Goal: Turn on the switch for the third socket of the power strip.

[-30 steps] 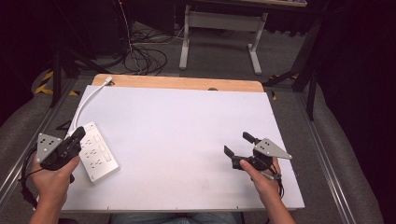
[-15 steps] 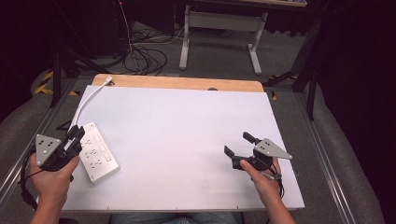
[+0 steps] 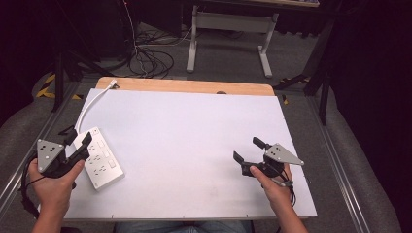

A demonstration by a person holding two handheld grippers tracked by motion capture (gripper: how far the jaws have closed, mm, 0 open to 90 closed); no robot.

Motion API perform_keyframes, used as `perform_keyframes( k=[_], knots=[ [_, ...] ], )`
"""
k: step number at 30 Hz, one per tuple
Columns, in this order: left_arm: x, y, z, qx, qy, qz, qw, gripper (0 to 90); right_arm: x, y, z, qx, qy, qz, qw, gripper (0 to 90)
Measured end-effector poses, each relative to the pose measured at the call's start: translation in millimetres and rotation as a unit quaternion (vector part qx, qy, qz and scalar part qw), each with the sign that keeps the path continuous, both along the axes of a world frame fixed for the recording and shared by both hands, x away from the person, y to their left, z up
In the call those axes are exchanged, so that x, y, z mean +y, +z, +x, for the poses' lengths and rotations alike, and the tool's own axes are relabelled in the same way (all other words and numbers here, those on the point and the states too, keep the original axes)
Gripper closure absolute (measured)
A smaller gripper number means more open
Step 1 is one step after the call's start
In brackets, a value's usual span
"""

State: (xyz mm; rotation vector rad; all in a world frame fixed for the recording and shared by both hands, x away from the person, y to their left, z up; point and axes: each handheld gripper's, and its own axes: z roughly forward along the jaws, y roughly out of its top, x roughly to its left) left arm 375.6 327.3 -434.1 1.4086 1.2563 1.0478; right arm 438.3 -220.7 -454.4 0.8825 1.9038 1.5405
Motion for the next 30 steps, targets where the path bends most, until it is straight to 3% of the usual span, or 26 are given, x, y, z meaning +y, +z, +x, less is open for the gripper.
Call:
perform_keyframes(
  k=[14,25,30],
  knots=[
    [2.2,1.1,-0.5,-0.006,0.005,-0.003,1.0,32.0,0.2,-0.1,0.2,0.0,0.001,0.0,1.0,9.5],
    [1.7,0.9,-0.5,-0.008,0.006,-0.003,0.9999,27.2,-1.1,0.5,-0.1,-0.001,-0.002,0.004,1.0,9.1],
    [1.1,0.6,-1.0,-0.011,0.012,-0.002,0.9999,17.4,-1.3,0.6,-0.1,-0.002,-0.003,0.005,1.0,8.3]
  ],
)
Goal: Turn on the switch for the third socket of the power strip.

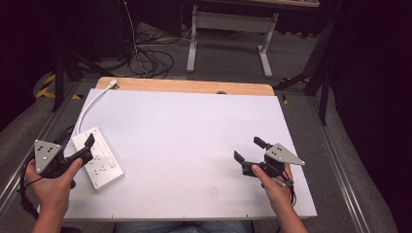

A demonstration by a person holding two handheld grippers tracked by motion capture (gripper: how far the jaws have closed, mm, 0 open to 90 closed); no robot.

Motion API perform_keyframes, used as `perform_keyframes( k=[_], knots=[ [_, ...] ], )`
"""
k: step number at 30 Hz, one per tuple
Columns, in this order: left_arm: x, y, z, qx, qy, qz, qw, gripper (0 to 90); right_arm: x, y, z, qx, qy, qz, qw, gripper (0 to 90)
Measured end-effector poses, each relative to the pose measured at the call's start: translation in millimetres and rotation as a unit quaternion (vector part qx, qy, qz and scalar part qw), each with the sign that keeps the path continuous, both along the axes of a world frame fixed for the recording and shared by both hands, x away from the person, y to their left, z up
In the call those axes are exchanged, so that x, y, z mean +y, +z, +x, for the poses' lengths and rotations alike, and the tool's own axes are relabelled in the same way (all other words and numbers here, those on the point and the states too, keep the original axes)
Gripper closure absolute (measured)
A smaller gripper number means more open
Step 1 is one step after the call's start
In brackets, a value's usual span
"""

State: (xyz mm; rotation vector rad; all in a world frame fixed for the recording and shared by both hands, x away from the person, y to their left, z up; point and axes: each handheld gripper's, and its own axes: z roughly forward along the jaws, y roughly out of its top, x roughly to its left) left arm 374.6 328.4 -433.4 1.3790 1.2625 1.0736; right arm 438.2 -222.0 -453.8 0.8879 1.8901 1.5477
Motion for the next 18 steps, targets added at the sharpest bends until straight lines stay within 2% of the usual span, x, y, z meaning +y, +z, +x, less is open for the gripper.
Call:
perform_keyframes(
  k=[3,18],
  knots=[
    [-0.3,-0.2,-0.2,-0.002,-0.003,0.0,1.0,14.2,0.1,-0.1,0.0,0.001,0.001,-0.002,1.0,7.9],
    [0.9,-0.9,-1.3,-0.002,-0.017,0.0,0.9998,10.0,-0.4,-0.4,0.7,0.0,0.003,-0.002,1.0,6.5]
  ],
)
